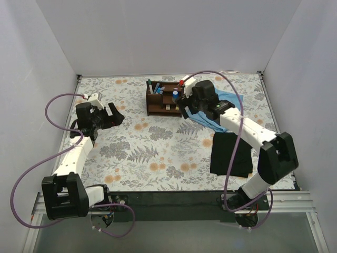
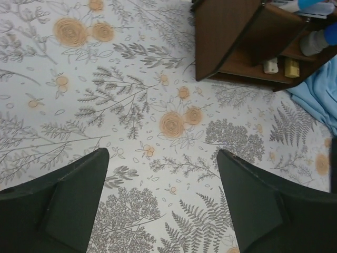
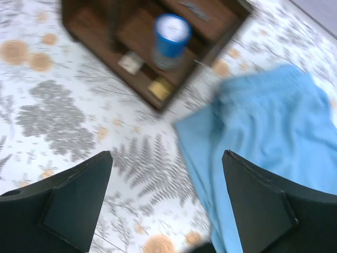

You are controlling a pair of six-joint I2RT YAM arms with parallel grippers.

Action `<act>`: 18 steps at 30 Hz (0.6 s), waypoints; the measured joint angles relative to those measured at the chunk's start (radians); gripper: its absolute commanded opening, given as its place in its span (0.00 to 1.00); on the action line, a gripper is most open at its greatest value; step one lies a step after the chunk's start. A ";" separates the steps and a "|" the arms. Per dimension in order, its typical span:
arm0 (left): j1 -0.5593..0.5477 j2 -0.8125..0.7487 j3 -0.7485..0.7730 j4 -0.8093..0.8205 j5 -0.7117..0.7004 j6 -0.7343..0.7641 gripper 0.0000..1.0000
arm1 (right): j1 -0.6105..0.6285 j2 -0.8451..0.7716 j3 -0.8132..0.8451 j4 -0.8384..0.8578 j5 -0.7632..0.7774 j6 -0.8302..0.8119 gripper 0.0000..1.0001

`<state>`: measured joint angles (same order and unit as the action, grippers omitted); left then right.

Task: Sort the stationery into containers
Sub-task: Reset both arms

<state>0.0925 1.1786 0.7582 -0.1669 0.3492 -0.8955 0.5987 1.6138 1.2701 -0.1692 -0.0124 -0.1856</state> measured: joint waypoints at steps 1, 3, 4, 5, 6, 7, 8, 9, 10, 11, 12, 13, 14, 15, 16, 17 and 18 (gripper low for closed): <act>0.000 0.008 0.000 0.010 0.024 0.001 0.86 | -0.025 -0.037 -0.013 -0.017 0.019 0.013 0.95; 0.000 0.030 0.000 0.031 0.070 0.016 0.86 | -0.078 -0.089 -0.039 -0.052 0.047 0.024 0.95; -0.002 0.043 0.000 0.040 0.089 0.030 0.86 | -0.108 -0.106 -0.050 -0.076 0.063 0.026 0.95; -0.006 0.055 0.000 0.048 0.100 0.047 0.86 | -0.138 -0.116 -0.058 -0.098 0.076 0.026 0.95; -0.014 0.065 0.000 0.051 0.101 0.071 0.86 | -0.163 -0.118 -0.059 -0.126 0.093 0.028 0.95; -0.027 0.075 0.001 0.056 0.095 0.098 0.88 | -0.183 -0.117 -0.059 -0.146 0.114 0.030 0.98; -0.048 0.087 0.004 0.061 0.082 0.123 0.89 | -0.203 -0.115 -0.059 -0.167 0.136 0.033 0.98; -0.066 0.099 0.010 0.062 0.075 0.142 0.91 | -0.220 -0.115 -0.059 -0.182 0.147 0.039 0.98; -0.090 0.122 0.023 0.061 0.064 0.166 0.91 | -0.243 -0.115 -0.059 -0.197 0.158 0.051 0.98; -0.108 0.143 0.037 0.061 0.057 0.183 0.92 | -0.260 -0.115 -0.059 -0.203 0.165 0.056 0.98; -0.119 0.163 0.055 0.054 0.053 0.195 0.93 | -0.282 -0.115 -0.059 -0.208 0.174 0.066 0.98; -0.124 0.180 0.072 0.047 0.045 0.202 0.93 | -0.303 -0.115 -0.059 -0.212 0.195 0.080 0.98; -0.126 0.201 0.093 0.040 0.029 0.205 0.93 | -0.319 -0.114 -0.056 -0.220 0.221 0.090 0.98; -0.126 0.220 0.117 0.030 0.007 0.208 0.93 | -0.335 -0.110 -0.052 -0.226 0.250 0.102 0.98; -0.125 0.239 0.143 0.018 -0.009 0.210 0.93 | -0.346 -0.105 -0.045 -0.228 0.276 0.107 0.98; -0.124 0.254 0.164 0.011 -0.027 0.212 0.93 | -0.351 -0.096 -0.036 -0.229 0.299 0.109 0.98; -0.122 0.268 0.181 0.007 -0.040 0.215 0.93 | -0.351 -0.085 -0.026 -0.229 0.320 0.110 0.98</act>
<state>-0.0292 1.4464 0.9390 -0.1596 0.3088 -0.6807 0.2478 1.5284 1.2446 -0.3981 0.3080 -0.0757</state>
